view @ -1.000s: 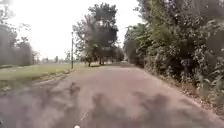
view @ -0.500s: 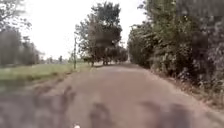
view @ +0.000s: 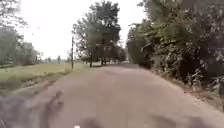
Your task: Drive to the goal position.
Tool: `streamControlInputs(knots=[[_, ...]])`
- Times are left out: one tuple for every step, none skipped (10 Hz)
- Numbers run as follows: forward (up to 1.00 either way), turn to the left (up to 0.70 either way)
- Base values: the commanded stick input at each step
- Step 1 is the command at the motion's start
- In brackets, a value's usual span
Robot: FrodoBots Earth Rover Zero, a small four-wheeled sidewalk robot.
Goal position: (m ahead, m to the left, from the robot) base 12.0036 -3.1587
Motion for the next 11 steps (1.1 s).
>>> streamControlInputs(knots=[[1.00, -0.09], [1.00, -0.09], [1.00, -0.09], [1.00, -0.08], [1.00, -0.07], [1.00, -0.06], [1.00, -0.06], [1.00, -0.06], [1.00, -0.06], [1.00, -0.06], [1.00, -0.06]])
